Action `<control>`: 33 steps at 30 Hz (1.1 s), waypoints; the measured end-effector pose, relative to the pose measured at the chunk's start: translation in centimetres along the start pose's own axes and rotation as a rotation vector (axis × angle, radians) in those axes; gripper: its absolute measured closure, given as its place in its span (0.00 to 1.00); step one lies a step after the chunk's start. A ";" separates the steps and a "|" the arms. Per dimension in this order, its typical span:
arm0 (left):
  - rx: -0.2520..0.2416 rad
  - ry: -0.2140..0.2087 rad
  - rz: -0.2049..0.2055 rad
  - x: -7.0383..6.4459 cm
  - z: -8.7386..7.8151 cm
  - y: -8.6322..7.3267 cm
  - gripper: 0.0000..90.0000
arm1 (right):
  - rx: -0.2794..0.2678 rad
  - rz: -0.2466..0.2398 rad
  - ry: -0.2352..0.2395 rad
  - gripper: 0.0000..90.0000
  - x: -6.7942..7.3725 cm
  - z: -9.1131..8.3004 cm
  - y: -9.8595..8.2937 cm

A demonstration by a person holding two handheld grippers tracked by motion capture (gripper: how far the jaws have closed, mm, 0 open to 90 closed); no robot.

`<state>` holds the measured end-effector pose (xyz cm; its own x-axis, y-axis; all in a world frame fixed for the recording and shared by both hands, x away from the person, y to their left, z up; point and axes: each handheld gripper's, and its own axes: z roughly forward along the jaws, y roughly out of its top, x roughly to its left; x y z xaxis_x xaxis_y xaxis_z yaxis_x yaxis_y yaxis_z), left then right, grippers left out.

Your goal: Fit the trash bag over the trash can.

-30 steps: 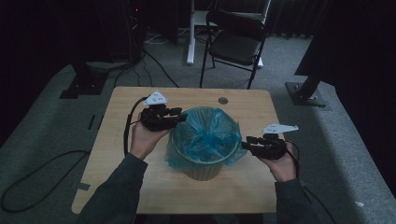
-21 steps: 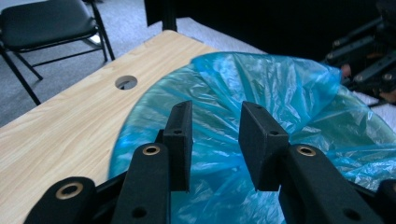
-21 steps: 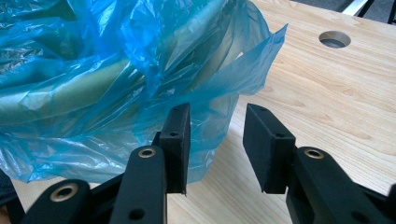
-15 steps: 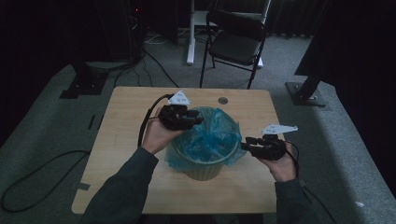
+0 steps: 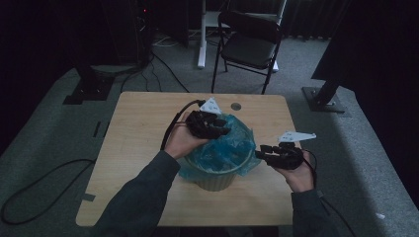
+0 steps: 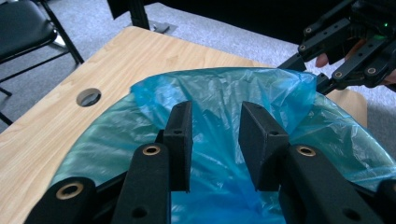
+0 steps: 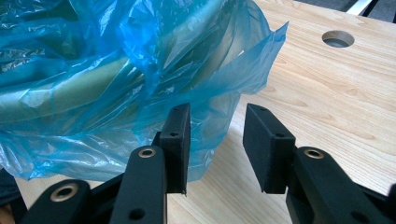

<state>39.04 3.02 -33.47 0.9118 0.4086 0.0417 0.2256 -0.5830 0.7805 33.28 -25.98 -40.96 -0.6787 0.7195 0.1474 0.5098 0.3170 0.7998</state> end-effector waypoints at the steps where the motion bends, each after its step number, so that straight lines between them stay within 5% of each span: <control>1: 0.010 0.002 0.010 -0.1 0.3 0.1 0.71 | 0.000 0.005 0.002 0.68 0.0 0.0 0.0; 12: 0.138 -0.051 0.092 -1.1 3.2 0.8 0.71 | -0.002 0.005 0.005 0.68 -0.1 0.0 -0.1; 33: 0.347 -0.003 0.111 -1.0 5.9 0.5 0.68 | -0.002 0.005 0.005 0.68 -0.1 -0.1 -0.2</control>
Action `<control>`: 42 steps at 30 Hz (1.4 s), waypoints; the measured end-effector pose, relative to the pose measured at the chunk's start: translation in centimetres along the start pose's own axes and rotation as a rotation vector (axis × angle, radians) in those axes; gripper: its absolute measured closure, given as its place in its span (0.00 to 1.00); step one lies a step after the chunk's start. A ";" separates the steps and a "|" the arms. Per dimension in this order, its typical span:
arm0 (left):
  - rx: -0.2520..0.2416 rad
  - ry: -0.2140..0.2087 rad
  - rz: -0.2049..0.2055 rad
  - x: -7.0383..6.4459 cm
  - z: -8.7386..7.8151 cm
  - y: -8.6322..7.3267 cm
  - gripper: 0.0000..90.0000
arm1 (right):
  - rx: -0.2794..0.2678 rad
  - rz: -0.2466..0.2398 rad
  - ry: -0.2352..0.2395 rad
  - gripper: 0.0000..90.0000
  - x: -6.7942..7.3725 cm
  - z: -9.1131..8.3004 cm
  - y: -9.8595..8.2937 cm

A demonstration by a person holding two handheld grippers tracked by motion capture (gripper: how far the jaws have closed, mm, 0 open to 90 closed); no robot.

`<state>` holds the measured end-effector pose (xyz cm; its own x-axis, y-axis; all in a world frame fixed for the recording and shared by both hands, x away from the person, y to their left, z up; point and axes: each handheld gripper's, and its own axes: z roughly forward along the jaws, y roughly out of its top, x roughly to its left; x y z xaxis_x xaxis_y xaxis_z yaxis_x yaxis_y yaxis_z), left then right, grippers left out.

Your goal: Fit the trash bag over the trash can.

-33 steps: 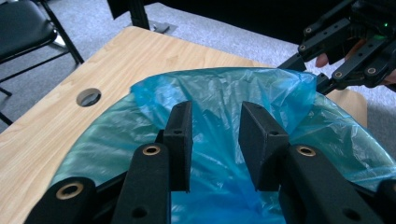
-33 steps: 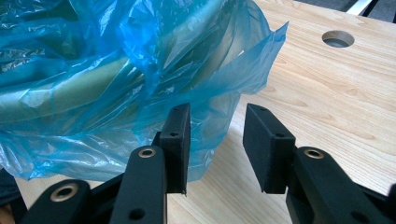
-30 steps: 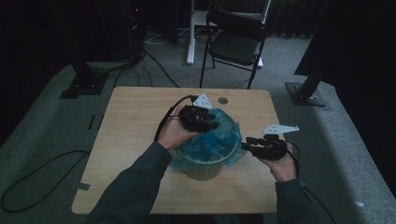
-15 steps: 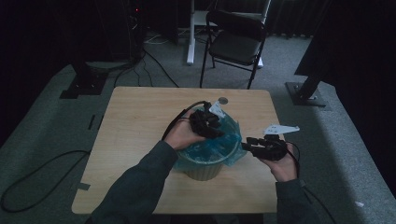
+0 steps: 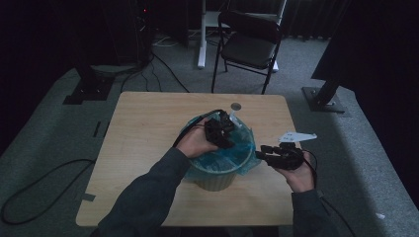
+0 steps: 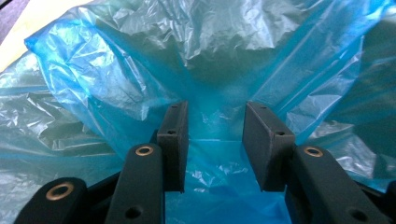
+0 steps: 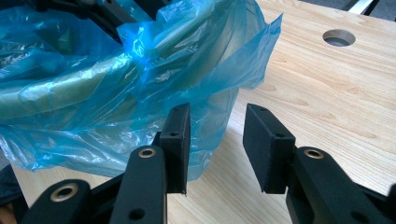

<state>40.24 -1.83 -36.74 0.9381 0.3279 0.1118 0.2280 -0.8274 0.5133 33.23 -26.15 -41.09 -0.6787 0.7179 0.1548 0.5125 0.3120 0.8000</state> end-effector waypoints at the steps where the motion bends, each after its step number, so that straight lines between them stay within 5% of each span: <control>1: 0.005 0.006 -0.001 0.0 0.1 0.0 0.68 | 0.000 -0.001 0.000 0.68 0.0 0.0 0.0; 19: 0.161 0.037 0.010 -0.1 2.0 0.2 0.65 | 0.000 -0.002 0.002 0.68 0.0 0.0 0.0; 29: 0.201 0.030 0.009 0.0 2.5 0.2 0.62 | -0.002 0.004 0.001 0.68 0.1 -0.2 -0.1; 42: 0.109 0.053 -0.006 0.0 0.8 0.2 0.61 | -0.003 0.006 -0.006 0.68 0.0 -0.4 -0.3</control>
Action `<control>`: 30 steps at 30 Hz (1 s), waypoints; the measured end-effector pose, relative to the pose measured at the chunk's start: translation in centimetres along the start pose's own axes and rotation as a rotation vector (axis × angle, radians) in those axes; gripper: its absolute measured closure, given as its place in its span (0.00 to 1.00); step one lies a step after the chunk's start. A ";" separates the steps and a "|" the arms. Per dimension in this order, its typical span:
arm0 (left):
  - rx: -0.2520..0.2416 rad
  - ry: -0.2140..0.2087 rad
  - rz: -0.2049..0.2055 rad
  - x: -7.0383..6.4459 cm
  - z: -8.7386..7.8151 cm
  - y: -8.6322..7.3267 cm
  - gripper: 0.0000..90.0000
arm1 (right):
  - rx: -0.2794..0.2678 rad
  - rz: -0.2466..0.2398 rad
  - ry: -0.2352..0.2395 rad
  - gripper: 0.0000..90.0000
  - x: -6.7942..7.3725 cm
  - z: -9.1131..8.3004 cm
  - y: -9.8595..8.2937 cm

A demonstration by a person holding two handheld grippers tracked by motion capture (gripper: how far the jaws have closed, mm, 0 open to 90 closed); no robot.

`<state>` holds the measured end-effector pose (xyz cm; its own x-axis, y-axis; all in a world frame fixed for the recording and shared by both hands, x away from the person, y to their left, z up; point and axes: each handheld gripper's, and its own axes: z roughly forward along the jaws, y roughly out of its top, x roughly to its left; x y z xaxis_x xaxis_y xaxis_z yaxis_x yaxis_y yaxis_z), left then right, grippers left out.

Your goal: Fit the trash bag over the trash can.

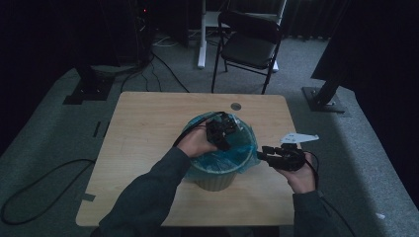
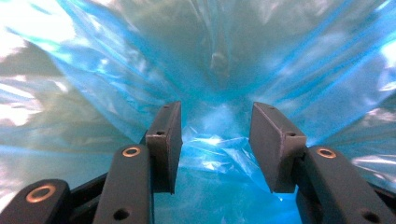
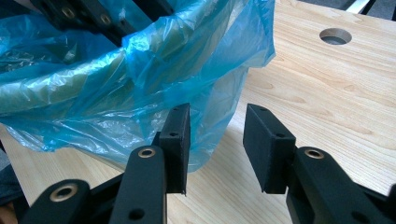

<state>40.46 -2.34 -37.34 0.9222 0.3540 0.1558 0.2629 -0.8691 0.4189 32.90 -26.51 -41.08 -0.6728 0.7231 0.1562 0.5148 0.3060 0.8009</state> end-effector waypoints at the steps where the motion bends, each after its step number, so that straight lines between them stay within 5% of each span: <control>1: -0.037 -0.008 -0.012 0.1 -0.7 -0.2 0.61 | 0.001 0.002 0.000 0.68 0.0 0.0 0.0; 12: -0.232 0.026 -0.080 0.4 -4.7 -2.3 0.63 | -0.001 0.001 -0.002 0.68 0.0 -0.1 -0.1; 30: -0.543 0.134 -0.264 1.9 -8.9 -9.6 0.63 | -0.004 0.001 -0.003 0.67 0.0 -0.2 -0.1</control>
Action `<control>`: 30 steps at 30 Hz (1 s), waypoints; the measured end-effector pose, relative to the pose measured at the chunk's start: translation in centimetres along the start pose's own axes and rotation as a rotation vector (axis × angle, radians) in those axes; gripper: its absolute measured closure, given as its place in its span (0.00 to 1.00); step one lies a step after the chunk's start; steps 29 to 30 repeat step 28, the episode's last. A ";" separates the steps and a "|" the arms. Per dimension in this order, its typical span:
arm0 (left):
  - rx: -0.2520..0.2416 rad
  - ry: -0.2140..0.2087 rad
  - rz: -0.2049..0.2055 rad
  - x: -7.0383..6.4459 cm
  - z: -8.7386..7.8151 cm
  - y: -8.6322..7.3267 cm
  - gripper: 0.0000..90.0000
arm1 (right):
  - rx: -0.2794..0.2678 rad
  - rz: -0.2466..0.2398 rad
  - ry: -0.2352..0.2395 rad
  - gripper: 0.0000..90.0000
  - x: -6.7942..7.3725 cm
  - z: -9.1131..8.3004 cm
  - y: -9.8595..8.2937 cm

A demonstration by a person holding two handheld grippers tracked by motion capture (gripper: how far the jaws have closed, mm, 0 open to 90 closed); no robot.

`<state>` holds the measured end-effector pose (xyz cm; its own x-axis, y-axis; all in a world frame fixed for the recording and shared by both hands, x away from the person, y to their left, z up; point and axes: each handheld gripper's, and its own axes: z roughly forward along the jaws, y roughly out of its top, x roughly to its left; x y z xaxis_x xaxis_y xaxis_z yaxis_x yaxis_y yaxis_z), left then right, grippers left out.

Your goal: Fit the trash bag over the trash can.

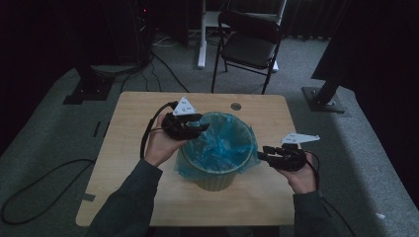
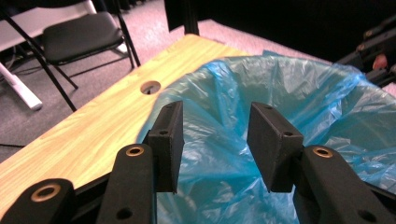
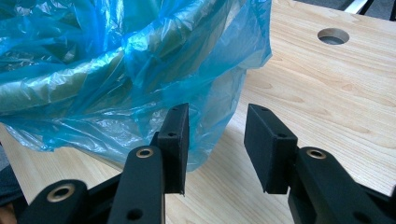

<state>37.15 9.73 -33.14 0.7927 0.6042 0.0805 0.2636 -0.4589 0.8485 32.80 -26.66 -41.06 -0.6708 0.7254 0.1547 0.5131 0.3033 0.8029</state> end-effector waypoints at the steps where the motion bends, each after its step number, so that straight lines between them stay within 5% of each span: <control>1: 0.000 0.000 0.000 0.0 0.0 0.0 0.63 | 0.000 0.000 0.000 0.67 0.0 0.0 0.0; 10: -0.070 0.030 -0.069 1.3 -1.9 -1.7 0.62 | 0.001 0.007 -0.002 0.67 -0.1 0.0 -0.1; 30: -0.111 0.058 -0.181 3.3 -3.5 -5.6 0.61 | 0.004 0.016 -0.008 0.66 -0.6 0.0 -0.3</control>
